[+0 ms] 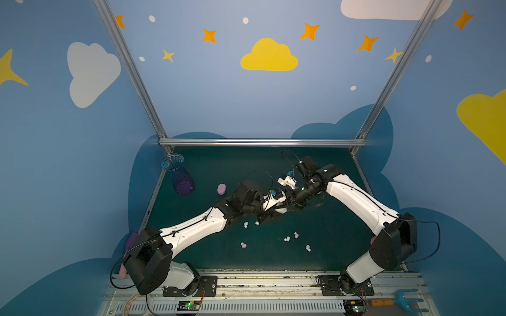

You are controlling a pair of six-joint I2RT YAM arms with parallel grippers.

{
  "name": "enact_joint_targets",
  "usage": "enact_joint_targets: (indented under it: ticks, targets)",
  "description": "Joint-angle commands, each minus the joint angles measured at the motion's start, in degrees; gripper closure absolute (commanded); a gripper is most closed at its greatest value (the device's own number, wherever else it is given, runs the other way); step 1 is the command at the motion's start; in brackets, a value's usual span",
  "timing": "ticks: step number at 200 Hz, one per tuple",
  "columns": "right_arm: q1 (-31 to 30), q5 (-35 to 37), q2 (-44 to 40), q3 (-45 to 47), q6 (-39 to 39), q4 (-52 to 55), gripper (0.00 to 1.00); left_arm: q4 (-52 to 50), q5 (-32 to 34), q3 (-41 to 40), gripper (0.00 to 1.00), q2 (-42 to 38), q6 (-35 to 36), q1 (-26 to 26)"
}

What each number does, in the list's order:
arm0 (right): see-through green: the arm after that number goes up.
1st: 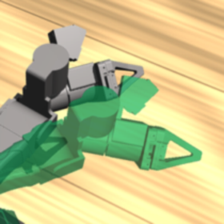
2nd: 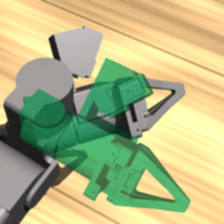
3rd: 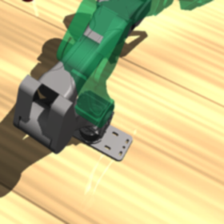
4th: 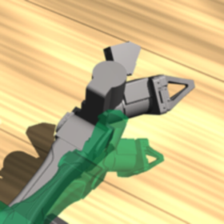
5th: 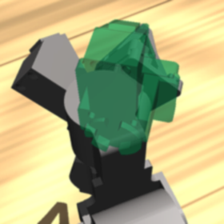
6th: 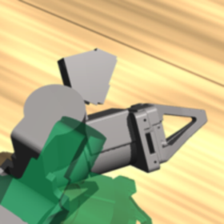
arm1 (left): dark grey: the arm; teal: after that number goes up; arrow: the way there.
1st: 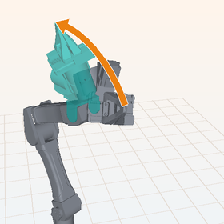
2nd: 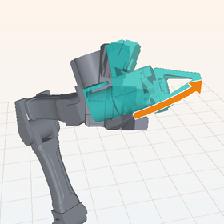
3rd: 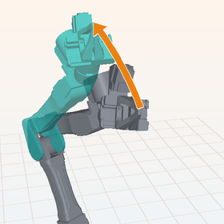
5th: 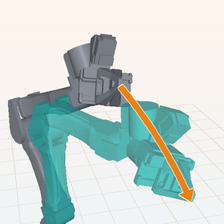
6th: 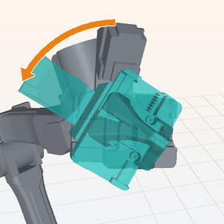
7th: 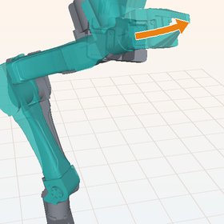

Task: Insert wireless bluetooth earbuds into charging case
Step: Pass the charging case.

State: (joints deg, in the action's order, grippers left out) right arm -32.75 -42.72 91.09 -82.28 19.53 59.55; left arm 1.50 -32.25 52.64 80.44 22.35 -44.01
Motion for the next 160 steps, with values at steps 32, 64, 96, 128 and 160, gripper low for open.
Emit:
enact_joint_targets:
  ticks: [32,64,96,128,160]
  targets:
    - [-0.2,-0.5,1.0,-2.1,0.4,-0.4,0.46,0.2,-1.9,-0.2,0.61,-1.3,1.5,-0.7]
    - [-0.2,-0.8,1.3,-2.1,0.5,-0.5,0.44,0.6,-1.8,-0.3,0.65,-1.5,1.1,-0.7]
    - [-0.2,-0.8,1.1,-2.0,0.6,-0.4,0.33,1.6,-2.2,-0.5,0.71,-1.4,-0.1,-0.7]
    - [0.4,-0.6,-0.4,-1.3,0.8,-0.6,0.22,0.1,-0.9,-0.3,0.75,-1.4,-0.1,-0.7]
    - [2.1,-0.9,-3.0,0.5,1.1,-0.4,0.19,1.5,2.6,-2.0,0.77,-2.7,-1.5,-0.5]
